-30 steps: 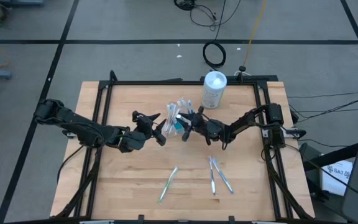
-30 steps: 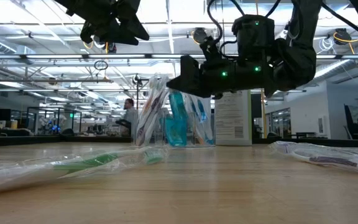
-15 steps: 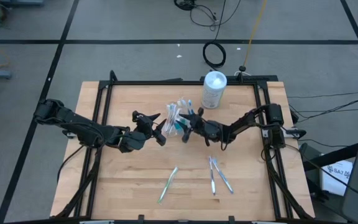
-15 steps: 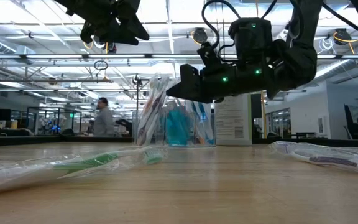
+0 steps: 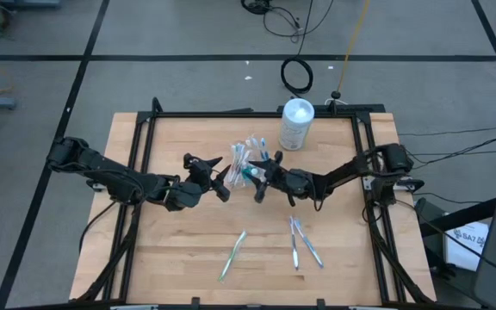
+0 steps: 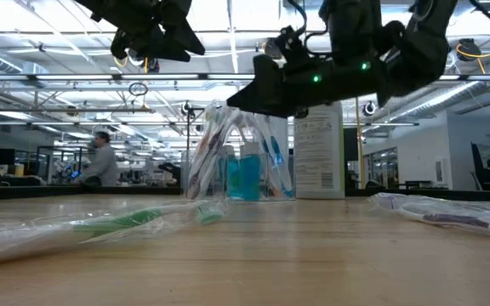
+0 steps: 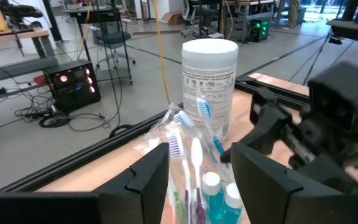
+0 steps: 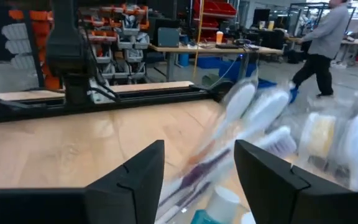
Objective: Pick & Place toothbrushing station
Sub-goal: Put the blue toothbrush into the transparent organizer
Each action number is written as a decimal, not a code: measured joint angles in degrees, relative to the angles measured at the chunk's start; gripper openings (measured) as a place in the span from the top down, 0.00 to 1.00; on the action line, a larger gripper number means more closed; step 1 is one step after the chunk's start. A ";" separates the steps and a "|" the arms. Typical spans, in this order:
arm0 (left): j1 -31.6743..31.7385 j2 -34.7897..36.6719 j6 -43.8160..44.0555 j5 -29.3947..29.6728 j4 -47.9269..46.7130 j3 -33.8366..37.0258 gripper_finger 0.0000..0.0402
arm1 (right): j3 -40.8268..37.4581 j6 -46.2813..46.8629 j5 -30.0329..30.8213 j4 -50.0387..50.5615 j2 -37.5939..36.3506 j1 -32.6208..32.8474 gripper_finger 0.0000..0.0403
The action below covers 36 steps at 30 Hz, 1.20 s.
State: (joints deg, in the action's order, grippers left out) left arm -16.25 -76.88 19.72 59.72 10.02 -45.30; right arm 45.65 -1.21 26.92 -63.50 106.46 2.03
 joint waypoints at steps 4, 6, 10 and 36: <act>0.00 0.00 -0.08 -3.04 -0.25 0.00 0.55 | 0.00 -0.06 -0.10 10.42 -5.32 1.07 0.54; 0.00 0.00 -0.06 -4.95 -0.91 0.00 0.55 | 0.00 0.07 -0.14 15.42 -8.17 1.82 0.54; 0.04 0.00 -0.06 -8.87 -1.56 0.00 0.55 | 0.00 0.75 -0.17 24.62 -13.81 3.42 0.55; 0.04 -0.01 3.09 -15.23 -1.42 0.00 0.55 | 0.00 44.65 -23.30 74.34 -23.22 17.82 0.55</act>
State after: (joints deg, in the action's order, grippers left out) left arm -16.21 -76.90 22.81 44.49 8.60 -45.30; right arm 45.65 43.44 3.62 10.84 83.24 19.85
